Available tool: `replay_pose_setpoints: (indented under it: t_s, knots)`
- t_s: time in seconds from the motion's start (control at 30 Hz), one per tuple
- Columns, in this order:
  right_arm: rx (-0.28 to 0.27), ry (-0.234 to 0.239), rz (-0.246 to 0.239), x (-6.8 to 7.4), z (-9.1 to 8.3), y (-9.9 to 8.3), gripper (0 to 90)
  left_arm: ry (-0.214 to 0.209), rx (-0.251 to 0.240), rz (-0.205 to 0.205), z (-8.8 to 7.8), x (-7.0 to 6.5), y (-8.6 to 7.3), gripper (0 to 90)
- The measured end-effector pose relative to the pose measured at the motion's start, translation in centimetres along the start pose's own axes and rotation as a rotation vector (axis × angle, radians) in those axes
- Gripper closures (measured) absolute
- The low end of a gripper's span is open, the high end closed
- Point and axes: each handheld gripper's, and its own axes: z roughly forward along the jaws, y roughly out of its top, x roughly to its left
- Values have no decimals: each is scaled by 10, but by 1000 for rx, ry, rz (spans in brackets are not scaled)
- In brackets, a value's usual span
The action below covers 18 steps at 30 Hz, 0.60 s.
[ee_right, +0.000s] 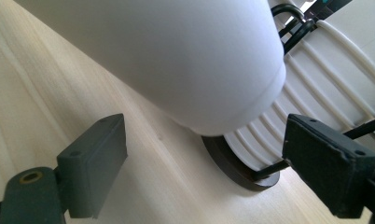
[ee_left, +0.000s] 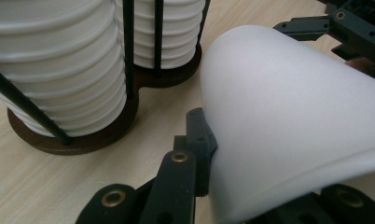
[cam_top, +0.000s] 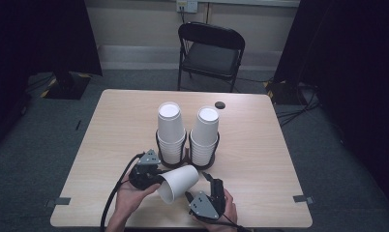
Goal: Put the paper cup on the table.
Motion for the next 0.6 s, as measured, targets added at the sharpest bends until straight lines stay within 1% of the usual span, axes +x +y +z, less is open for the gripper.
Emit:
replay_pose_setpoints:
  t_s: [0.07,0.1,0.27,0.3,0.33,0.37,0.43,0.47,0.53,0.6]
  knots:
    - [3,-8,-21,1,1,1,135,-1,14,-7,2,0,2,862]
    - [7,-7,-26,2,1,1,138,0,30,-7,2,-1,4,861]
    - [8,-32,-69,3,2,3,136,-12,63,-14,5,-3,8,863]
    - [2,-40,-83,3,3,3,135,-20,67,-15,6,-4,9,863]
    - [2,-42,-86,4,3,4,136,-26,77,-9,7,-3,10,863]
    - [-3,-44,-90,4,3,4,138,-32,89,-15,8,-4,11,863]
    - [-16,-48,-104,5,3,6,139,-31,108,-12,11,-4,13,863]
    - [-16,-47,-120,6,4,6,141,-38,114,-11,12,-3,14,863]
    - [-23,-41,-126,9,4,7,138,-40,128,-9,14,-4,15,863]
    - [-35,-46,-153,12,5,8,134,-48,147,-5,16,-6,16,863]
